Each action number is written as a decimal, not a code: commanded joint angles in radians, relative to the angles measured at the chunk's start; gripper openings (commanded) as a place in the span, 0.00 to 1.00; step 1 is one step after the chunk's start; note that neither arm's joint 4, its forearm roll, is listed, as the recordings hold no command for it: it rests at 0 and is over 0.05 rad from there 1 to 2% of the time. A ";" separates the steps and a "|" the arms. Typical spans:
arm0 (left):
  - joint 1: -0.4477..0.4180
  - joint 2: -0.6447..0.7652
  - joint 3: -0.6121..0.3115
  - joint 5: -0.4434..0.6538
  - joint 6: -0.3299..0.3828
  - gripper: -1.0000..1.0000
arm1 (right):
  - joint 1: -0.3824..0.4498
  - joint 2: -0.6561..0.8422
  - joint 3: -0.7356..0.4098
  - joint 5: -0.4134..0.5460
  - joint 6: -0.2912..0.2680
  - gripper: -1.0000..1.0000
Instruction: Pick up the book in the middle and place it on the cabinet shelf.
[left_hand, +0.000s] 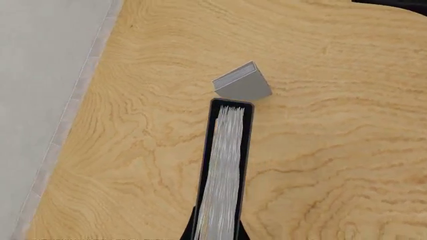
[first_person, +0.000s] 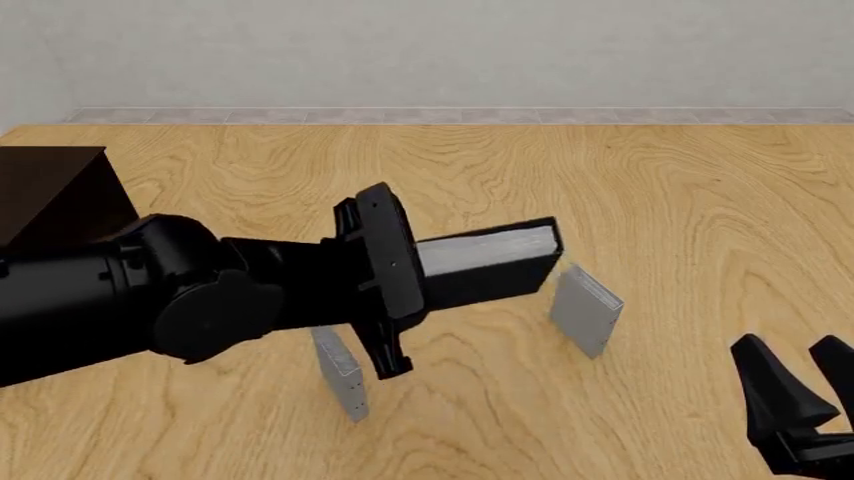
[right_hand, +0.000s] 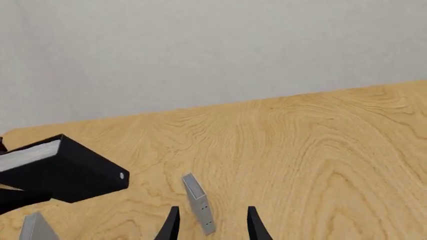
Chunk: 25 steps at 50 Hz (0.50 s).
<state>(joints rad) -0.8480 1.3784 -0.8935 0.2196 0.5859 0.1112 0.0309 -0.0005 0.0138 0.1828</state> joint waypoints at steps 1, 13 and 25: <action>0.034 -0.055 -0.026 -0.001 0.064 0.00 | 0.001 -0.004 0.000 0.005 -0.001 1.00; 0.074 -0.085 -0.004 -0.030 0.129 0.00 | -0.002 0.003 0.000 -0.001 0.000 1.00; 0.107 -0.112 0.019 -0.033 0.139 0.00 | -0.001 0.003 0.000 -0.001 -0.001 1.00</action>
<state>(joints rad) -0.7693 1.2952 -0.8797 0.1998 0.6926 0.1104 0.0327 -0.0007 0.0139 0.1821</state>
